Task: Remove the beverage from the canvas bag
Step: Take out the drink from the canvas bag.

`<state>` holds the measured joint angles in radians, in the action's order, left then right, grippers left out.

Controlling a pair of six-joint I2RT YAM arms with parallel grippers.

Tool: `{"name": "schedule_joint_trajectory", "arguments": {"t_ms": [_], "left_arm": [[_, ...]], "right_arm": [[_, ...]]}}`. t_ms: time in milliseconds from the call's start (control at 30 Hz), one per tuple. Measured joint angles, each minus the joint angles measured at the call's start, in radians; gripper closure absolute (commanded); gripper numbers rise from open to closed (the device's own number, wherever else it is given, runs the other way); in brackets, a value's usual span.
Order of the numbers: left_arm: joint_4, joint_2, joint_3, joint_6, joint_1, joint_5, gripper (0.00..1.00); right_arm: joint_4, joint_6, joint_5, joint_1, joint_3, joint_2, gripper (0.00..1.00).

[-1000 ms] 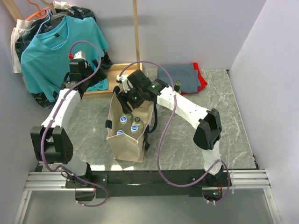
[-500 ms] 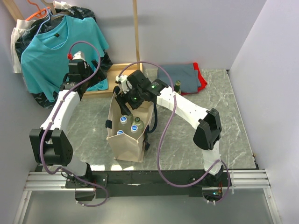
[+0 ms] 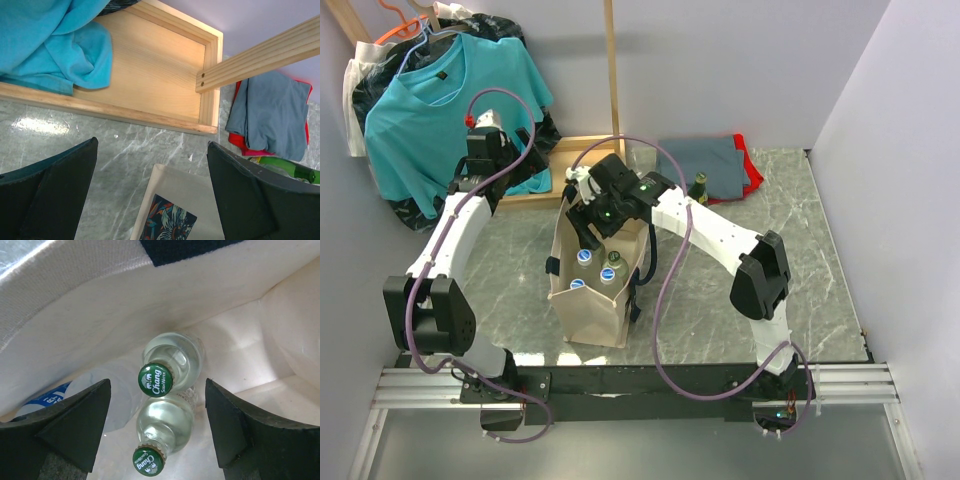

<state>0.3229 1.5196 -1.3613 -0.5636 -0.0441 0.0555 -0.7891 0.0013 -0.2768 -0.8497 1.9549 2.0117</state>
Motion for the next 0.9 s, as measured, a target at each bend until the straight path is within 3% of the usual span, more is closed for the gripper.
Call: {"name": "schedule_joint_trajectory", "arguments": {"t_ms": [267,533,800,900], "left_arm": [[0.000,0.000,0.000,0.000,0.000,0.000,0.04],[0.002,-0.001,0.020,0.000,0.000,-0.001,0.04],[0.000,-0.001,0.020,0.000,0.000,-0.001,0.04],[0.000,-0.001,0.020,0.000,0.000,-0.001,0.04]], "right_arm": [[0.000,-0.008,-0.025,-0.002,0.000,0.014,0.20],[0.009,-0.014,-0.040,-0.002,0.000,0.055,0.28],[0.011,-0.021,-0.045,-0.001,0.000,0.056,0.54],[0.015,-0.037,-0.039,0.000,0.005,0.056,0.76]]}}
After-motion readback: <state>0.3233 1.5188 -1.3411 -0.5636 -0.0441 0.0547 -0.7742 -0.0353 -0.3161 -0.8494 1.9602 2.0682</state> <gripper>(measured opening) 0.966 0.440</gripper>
